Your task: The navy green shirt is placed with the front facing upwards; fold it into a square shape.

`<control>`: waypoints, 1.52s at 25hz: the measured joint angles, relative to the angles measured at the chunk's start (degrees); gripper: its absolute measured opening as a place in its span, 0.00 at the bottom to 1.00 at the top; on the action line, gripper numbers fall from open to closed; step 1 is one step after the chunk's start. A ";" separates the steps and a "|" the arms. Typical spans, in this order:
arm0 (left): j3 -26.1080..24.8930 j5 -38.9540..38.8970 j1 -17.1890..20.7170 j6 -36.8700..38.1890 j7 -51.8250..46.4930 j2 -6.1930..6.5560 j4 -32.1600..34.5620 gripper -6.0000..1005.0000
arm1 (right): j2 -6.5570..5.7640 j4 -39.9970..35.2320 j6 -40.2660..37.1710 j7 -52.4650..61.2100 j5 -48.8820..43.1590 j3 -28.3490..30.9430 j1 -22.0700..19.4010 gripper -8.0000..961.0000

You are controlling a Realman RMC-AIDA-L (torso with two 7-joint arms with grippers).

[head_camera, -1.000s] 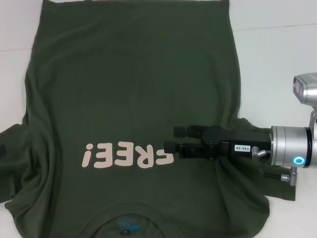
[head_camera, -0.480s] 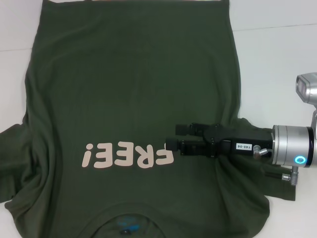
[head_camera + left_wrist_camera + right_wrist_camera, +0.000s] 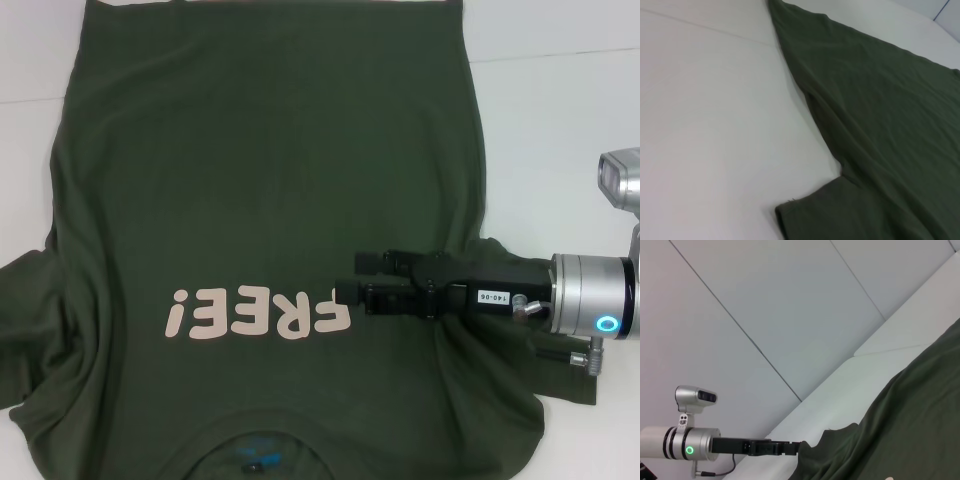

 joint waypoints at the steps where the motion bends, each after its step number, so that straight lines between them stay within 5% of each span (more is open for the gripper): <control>1: 0.06 0.06 0.00 0.01 0.00 -0.03 -0.08 0.81 | 0.00 0.00 -0.01 0.00 0.00 0.00 -0.01 0.95; 38: 2.10 2.88 -1.77 0.81 -3.66 0.20 -2.08 0.77 | -0.17 -0.04 -0.12 -0.11 0.00 0.96 -0.10 0.95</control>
